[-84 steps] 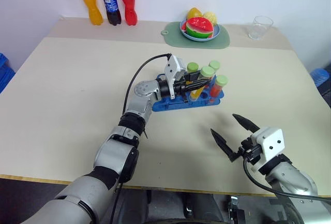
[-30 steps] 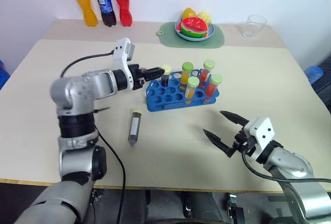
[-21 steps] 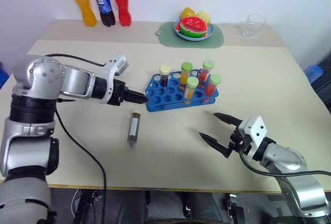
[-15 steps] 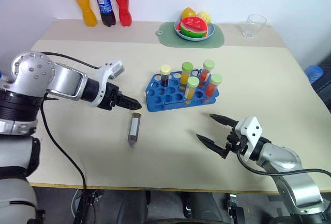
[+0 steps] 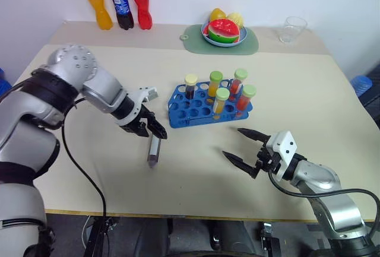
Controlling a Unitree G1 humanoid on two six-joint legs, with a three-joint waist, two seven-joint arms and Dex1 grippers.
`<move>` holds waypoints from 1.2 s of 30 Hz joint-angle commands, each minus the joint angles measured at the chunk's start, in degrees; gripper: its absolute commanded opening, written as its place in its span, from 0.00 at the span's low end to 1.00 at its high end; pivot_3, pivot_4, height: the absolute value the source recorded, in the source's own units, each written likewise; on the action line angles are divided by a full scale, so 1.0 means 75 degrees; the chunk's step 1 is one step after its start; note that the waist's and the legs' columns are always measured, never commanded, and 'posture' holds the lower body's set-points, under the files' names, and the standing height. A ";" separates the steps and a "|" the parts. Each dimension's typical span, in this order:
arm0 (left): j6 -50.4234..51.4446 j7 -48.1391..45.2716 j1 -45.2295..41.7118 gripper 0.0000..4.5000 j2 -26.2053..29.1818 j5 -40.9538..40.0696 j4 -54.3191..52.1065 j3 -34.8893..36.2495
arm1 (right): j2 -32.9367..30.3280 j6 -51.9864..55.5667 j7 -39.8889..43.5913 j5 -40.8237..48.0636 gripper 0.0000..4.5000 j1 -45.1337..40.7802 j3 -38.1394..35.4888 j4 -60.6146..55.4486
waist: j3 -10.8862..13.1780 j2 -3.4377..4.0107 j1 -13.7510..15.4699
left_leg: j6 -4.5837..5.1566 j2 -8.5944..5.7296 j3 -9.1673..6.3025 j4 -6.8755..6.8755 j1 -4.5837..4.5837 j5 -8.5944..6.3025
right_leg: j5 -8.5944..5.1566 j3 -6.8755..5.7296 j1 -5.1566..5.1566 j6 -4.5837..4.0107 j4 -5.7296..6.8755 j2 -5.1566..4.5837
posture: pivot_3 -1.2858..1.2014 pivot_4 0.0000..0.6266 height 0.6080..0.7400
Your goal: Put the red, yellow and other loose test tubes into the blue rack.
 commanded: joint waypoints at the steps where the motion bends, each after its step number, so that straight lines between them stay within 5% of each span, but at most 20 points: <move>1: 0.0042 0.0514 -0.0310 0.81 -0.0322 0.0012 0.0469 -0.0096 | -0.0234 -0.0187 0.0262 0.0120 0.98 0.0297 -0.0129 -0.0606 | 0.0000 0.0000 -0.0006 | 0.0000 0.0000 0.0000 0.0000 0.0000 0.0000 | 0.0000 0.0000 0.0000 0.0000 0.0000 0.0000 | 0.52 0.24 1.00; 11: 0.0042 0.1766 -0.0127 0.81 -0.1774 0.1409 0.1752 0.0733 | -0.0939 -0.0588 0.1036 0.0117 0.98 0.0747 -0.0170 -0.1101 | -0.0001 0.0000 0.0015 | 0.0000 -0.0005 0.0000 0.0003 0.0000 0.0000 | -0.0002 0.0000 0.0004 -0.0002 -0.0008 -0.0001 | 0.52 0.24 1.00; 16: 0.0042 0.2002 0.0150 0.45 -0.2137 0.1796 0.1821 0.1207 | -0.0985 -0.0573 0.1117 0.0117 0.98 0.0422 -0.0128 -0.0937 | -0.0010 0.0008 0.0042 | -0.0004 -0.0019 -0.0008 0.0012 0.0013 0.0003 | -0.0002 -0.0002 0.0027 -0.0006 -0.0008 -0.0012 | 0.52 0.24 1.00; 19: 0.0042 0.2056 0.0243 0.20 -0.1998 0.1535 0.1693 0.1250 | -0.1011 -0.0570 0.1207 0.0136 0.98 0.0308 -0.0125 -0.0849 | -0.0011 0.0007 0.0042 | -0.0005 -0.0022 -0.0011 0.0015 0.0014 0.0003 | -0.0002 -0.0001 0.0035 -0.0006 -0.0010 -0.0015 | 0.52 0.24 1.00; 23: 0.0042 0.2023 0.0518 0.19 -0.1235 0.0841 0.0855 0.1181 | -0.0979 -0.0638 0.1323 0.0084 0.98 0.0083 -0.0043 -0.0553 | -0.0010 0.0006 0.0011 | -0.0005 -0.0020 -0.0012 0.0012 0.0013 0.0003 | -0.0002 -0.0001 0.0031 -0.0005 -0.0010 -0.0016 | 0.52 0.24 1.00; 28: -0.0005 0.1653 0.1392 0.19 0.0036 0.0468 -0.1049 0.2545 | -0.0881 -0.0714 0.1441 0.0090 0.98 -0.0287 0.0099 -0.0165 | -0.0002 0.0002 -0.0138 | -0.0013 -0.0012 -0.0011 0.0001 0.0008 0.0007 | 0.0001 0.0000 0.0009 0.0000 0.0003 -0.0012 | 0.52 0.24 1.00; 32: -0.2948 0.0001 0.3648 0.19 0.0570 0.2266 -0.4845 0.5316 | -0.0708 -0.0794 0.1435 0.0024 0.98 -0.0633 0.0327 0.0172 | 0.0001 0.0003 -0.0160 | -0.0033 -0.0008 0.0002 -0.0007 0.0007 0.0019 | 0.0001 0.0005 0.0003 -0.0001 0.0001 -0.0016 | 0.52 0.24 1.00; 36: -0.4046 -0.4133 0.4826 0.19 0.0564 0.3149 -0.5999 0.6158 | -0.0571 -0.0860 0.1395 -0.0024 0.98 -0.0840 0.0448 0.0321 | -0.0001 0.0004 -0.0089 | -0.0092 -0.0010 0.0002 -0.0005 0.0005 0.0053 | 0.0000 -0.0004 0.0009 -0.0008 -0.0006 -0.0012 | 0.52 0.24 1.00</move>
